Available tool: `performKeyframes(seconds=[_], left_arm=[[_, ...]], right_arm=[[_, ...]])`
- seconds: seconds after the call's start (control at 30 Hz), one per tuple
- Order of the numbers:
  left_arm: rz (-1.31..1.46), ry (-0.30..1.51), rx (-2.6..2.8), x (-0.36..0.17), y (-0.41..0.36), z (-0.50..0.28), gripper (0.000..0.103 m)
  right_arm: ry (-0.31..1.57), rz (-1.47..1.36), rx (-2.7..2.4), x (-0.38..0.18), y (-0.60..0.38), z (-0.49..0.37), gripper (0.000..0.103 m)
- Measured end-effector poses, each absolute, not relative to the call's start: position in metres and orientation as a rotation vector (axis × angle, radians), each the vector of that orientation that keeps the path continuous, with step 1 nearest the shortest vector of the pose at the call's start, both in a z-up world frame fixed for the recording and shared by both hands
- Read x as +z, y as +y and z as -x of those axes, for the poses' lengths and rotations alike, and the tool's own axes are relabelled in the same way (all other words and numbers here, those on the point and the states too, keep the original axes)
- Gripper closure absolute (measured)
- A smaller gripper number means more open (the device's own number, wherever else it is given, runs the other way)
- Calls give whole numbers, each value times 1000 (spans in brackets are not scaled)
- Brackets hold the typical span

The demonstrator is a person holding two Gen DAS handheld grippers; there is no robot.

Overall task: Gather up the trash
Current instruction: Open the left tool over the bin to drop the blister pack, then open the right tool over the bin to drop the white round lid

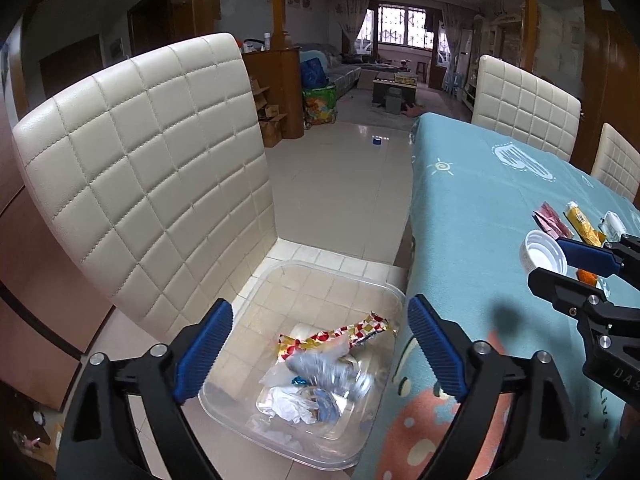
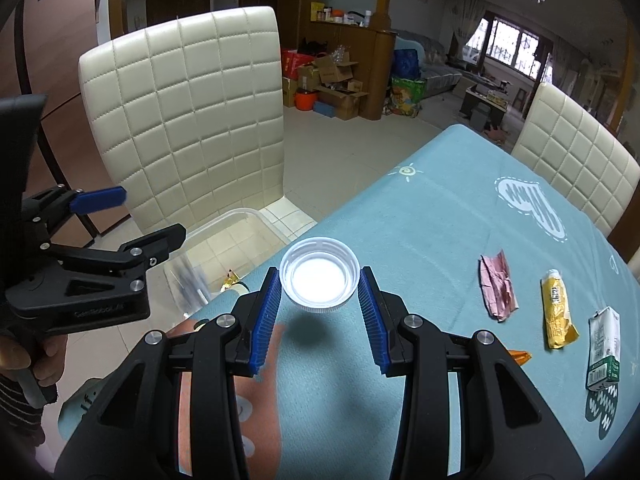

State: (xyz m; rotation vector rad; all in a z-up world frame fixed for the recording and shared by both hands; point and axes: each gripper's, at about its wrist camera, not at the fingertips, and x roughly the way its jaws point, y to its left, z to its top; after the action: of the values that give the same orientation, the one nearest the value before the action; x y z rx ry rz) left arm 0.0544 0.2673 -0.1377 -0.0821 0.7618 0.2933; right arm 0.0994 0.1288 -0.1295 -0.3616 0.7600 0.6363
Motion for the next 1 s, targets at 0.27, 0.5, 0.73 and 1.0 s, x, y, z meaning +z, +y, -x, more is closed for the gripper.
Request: performKeyframes(seconds=[0.27, 0.5, 0.73, 1.0], left_arm=[[85, 765, 352, -144, 288, -43, 13], [137, 759, 418, -141, 318, -25, 13], [166, 763, 437, -142, 326, -18, 13], [124, 757, 353, -133, 289, -30, 13]], right_arm=[[751, 396, 688, -132, 160, -99, 62], [764, 418, 739, -139, 193, -96, 58], [721, 421, 699, -135, 188, -92, 41], [721, 398, 620, -129, 144, -93, 41]])
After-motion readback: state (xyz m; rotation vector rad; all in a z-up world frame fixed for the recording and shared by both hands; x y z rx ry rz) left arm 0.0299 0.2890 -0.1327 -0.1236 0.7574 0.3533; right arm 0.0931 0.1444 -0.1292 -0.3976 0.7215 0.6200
